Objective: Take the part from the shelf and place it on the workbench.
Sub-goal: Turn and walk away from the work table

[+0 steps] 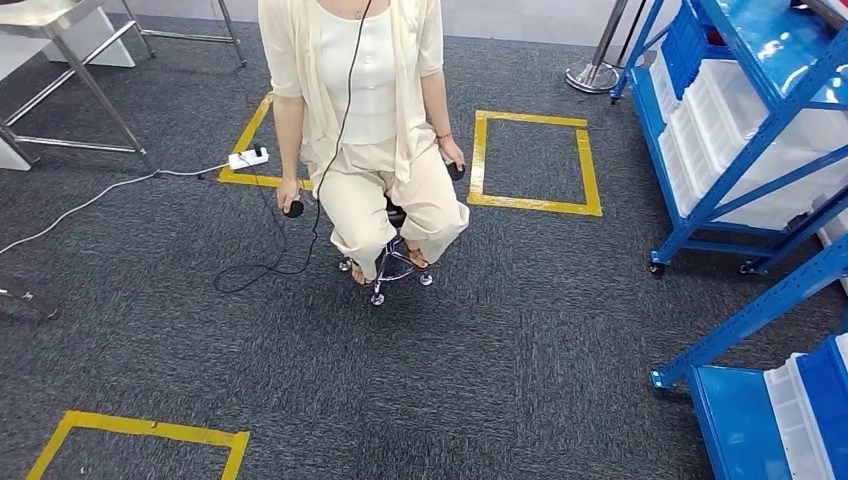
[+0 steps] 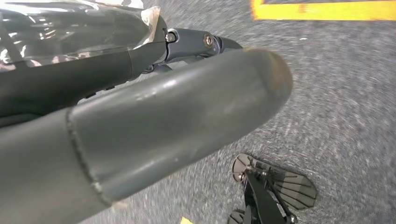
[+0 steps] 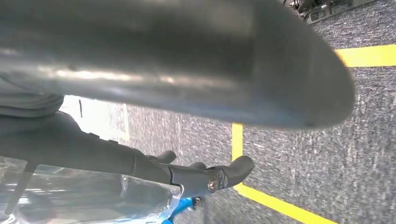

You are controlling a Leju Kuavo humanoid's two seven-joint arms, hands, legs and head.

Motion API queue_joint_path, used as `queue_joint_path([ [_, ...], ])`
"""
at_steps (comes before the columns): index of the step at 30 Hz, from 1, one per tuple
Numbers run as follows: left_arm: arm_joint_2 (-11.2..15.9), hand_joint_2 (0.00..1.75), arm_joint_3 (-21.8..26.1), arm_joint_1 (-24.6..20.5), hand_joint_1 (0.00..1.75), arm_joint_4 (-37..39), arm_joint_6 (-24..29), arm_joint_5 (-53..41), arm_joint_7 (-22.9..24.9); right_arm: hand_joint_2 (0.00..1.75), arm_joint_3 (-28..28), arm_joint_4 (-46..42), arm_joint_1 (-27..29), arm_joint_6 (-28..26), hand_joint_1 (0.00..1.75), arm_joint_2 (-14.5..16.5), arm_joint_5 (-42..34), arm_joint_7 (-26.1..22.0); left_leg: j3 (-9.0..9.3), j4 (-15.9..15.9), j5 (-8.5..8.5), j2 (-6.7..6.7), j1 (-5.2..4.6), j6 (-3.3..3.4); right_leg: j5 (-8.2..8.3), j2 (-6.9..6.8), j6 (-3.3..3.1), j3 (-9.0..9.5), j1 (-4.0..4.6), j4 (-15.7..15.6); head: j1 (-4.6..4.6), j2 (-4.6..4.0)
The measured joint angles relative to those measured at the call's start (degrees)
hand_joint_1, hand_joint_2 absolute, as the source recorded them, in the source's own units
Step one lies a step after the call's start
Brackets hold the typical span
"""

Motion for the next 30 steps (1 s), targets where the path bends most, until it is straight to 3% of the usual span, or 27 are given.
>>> queue_joint_path([
  [1, 0.0, 0.0, -0.04, -0.04, 0.0, 0.0, -0.05, -0.03, -0.02, 0.0, -0.07, 0.0, 0.0, -0.01, 0.0, 0.02, -0.02, -0.03, 0.31, -0.91, 0.1, -0.47, -0.15, 0.18, 0.09, 0.52, 0.26, -0.29, 0.03, 0.03, 0.02, 0.0],
  [3, -0.03, 0.0, -0.12, -0.16, 0.0, -0.01, -0.14, -0.09, -0.08, 0.0, -0.23, 0.0, 0.17, -0.05, 0.0, 0.01, -0.08, -0.08, 0.43, -1.42, 0.41, 0.65, -0.42, 0.82, 0.32, 1.4, 0.97, -0.98, -0.05, -0.06, 0.02, 0.01],
  [5, -0.09, 0.0, -0.19, -0.23, 0.0, -0.02, -0.19, -0.19, -0.13, 0.0, -0.39, 0.0, 0.31, -0.11, 0.0, -0.02, -0.17, -0.07, 0.73, -2.21, 0.91, 1.99, -0.45, 1.73, -0.52, -0.32, 1.23, -2.07, 0.0, 1.52, 0.13, 0.01],
  [7, -0.1, 0.0, -0.2, -0.18, 0.0, -0.02, -0.21, -0.25, -0.15, 0.0, -0.44, 0.0, 0.23, -0.14, 0.0, -0.05, -0.26, -0.07, 0.83, -2.63, 1.14, 3.56, -0.6, 2.25, -3.43, -3.47, 0.87, -4.97, -0.04, 7.36, 0.37, 0.01],
  [9, -0.1, 0.0, -0.19, -0.1, 0.0, -0.02, -0.22, -0.25, -0.14, 0.0, -0.45, 0.0, 0.19, -0.15, 0.0, -0.06, -0.32, -0.07, 0.68, -2.62, 1.11, 5.3, -0.81, 2.34, -6.29, -4.67, 0.88, -8.57, -0.27, 14.59, 0.5, 0.01],
  [10, -0.1, 0.0, -0.19, -0.11, 0.0, -0.02, -0.23, -0.25, -0.14, 0.0, -0.46, 0.0, 0.24, -0.15, 0.0, -0.06, -0.34, -0.07, 0.64, -2.61, 1.09, 6.12, -0.87, 2.33, -6.63, -4.85, 1.21, -9.23, -0.42, 16.13, 0.5, 0.01],
  [11, -0.11, 0.0, -0.2, -0.13, 0.0, -0.02, -0.24, -0.25, -0.14, 0.0, -0.46, 0.0, 0.31, -0.15, 0.0, -0.06, -0.37, -0.07, 0.66, -2.6, 1.06, 6.84, -0.88, 2.28, -6.01, -5.07, 1.72, -8.56, -0.56, 15.18, 0.52, 0.01],
  [12, -0.13, 0.0, -0.2, -0.15, 0.0, -0.02, -0.25, -0.25, -0.14, 0.0, -0.47, 0.0, 0.36, -0.15, 0.0, -0.08, -0.39, -0.07, 0.74, -2.59, 1.0, 7.51, -0.87, 2.18, -4.69, -5.63, 2.27, -6.67, -0.73, 11.94, 0.52, 0.0],
  [14, -0.15, 0.0, -0.21, -0.15, 0.0, -0.02, -0.25, -0.25, -0.12, 0.0, -0.48, 0.0, 0.26, -0.15, 0.0, -0.1, -0.39, -0.07, 1.08, -2.52, 0.71, 8.71, -1.0, 1.68, -1.96, -8.28, 2.86, -2.04, -0.8, 3.59, 0.55, -0.01],
  [16, -0.16, 0.0, -0.21, -0.17, 0.0, -0.02, -0.25, -0.25, -0.07, 0.0, -0.48, 0.0, 0.07, -0.15, 0.0, -0.1, -0.38, -0.07, 1.44, -2.45, 0.35, 9.78, -1.19, 0.91, -0.8, -9.72, 2.36, -0.17, -0.4, -0.18, 0.43, 0.0],
  [18, -0.17, 0.0, -0.21, -0.36, 0.0, -0.02, -0.25, -0.24, 0.02, 0.0, -0.49, 0.0, 0.12, -0.15, 0.0, -0.2, -0.37, -0.07, 1.84, -2.51, 0.11, 10.73, -1.08, 0.17, -0.61, -8.54, 1.47, -0.34, -0.13, -0.22, 0.31, 0.01],
  [19, -0.18, 0.0, -0.21, -0.46, 0.0, -0.02, -0.23, -0.24, 0.05, 0.0, -0.5, 0.0, 0.19, -0.14, 0.0, -0.26, -0.34, -0.07, 1.91, -2.24, -0.24, 10.25, -0.88, -0.18, -0.5, -7.9, 1.12, -0.28, -0.36, -0.32, 0.22, 0.0],
  [21, -0.2, 0.0, -0.2, -0.47, 0.0, -0.02, -0.16, -0.23, 0.1, 0.0, -0.5, 0.0, 0.24, -0.12, 0.0, -0.31, -0.25, -0.08, 0.82, 0.85, -2.62, 7.35, -0.52, -0.67, -0.16, -6.73, 0.13, 0.1, -0.89, -0.52, 0.0, 0.0],
  [23, -0.22, 0.0, -0.19, -0.26, 0.0, -0.01, -0.11, -0.22, 0.16, 0.0, -0.5, 0.0, 0.24, -0.1, 0.0, -0.27, -0.19, -0.09, -2.4, 7.93, -6.48, 4.47, -0.38, -0.76, 0.0, -5.52, -0.54, 0.08, -0.69, -0.48, -0.16, 0.01],
  [24, -0.23, 0.0, -0.19, -0.14, 0.0, 0.0, -0.1, -0.22, 0.2, 0.0, -0.5, 0.0, 0.26, -0.1, 0.0, -0.25, -0.18, -0.09, -4.17, 11.42, -7.77, 3.98, -0.38, -0.74, 0.02, -4.78, -0.68, 0.06, -0.45, -0.45, -0.17, 0.01],
  [25, -0.24, 0.0, -0.17, -0.06, 0.0, 0.0, -0.1, -0.2, 0.23, 0.0, -0.5, 0.0, 0.3, -0.09, 0.0, -0.25, -0.17, -0.09, -5.32, 13.37, -7.94, 3.8, -0.38, -0.69, 0.02, -3.97, -0.69, 0.07, -0.25, -0.42, -0.16, 0.01],
  [26, -0.24, 0.0, -0.16, -0.02, 0.0, 0.0, -0.1, -0.17, 0.25, 0.0, -0.5, 0.0, 0.33, -0.09, 0.0, -0.28, -0.16, -0.09, -5.53, 13.21, -6.92, 3.69, -0.37, -0.6, 0.01, -3.16, -0.68, 0.14, -0.11, -0.36, -0.16, 0.01],
  [27, -0.24, 0.0, -0.14, -0.01, 0.0, 0.0, -0.1, -0.14, 0.25, 0.0, -0.5, 0.0, 0.35, -0.08, 0.0, -0.31, -0.14, -0.09, -4.73, 10.93, -4.94, 3.48, -0.35, -0.49, 0.01, -2.35, -0.68, 0.23, -0.04, -0.29, -0.16, 0.01],
  [28, -0.25, 0.0, -0.12, -0.02, 0.0, 0.0, -0.1, -0.1, 0.25, 0.0, -0.5, 0.0, 0.36, -0.08, 0.0, -0.32, -0.11, -0.09, -3.19, 7.12, -2.57, 2.73, -0.29, -0.34, 0.0, -1.57, -0.66, 0.3, -0.02, -0.2, -0.17, 0.0],
  [30, -0.25, 0.0, -0.1, -0.04, 0.0, 0.0, -0.1, -0.06, 0.17, 0.0, -0.5, 0.0, 0.26, -0.08, 0.0, -0.31, -0.07, -0.13, -0.56, 0.8, 0.18, 0.56, -0.22, -0.1, -0.01, -0.24, -0.47, 0.13, 0.21, 0.02, -0.16, 0.0],
])
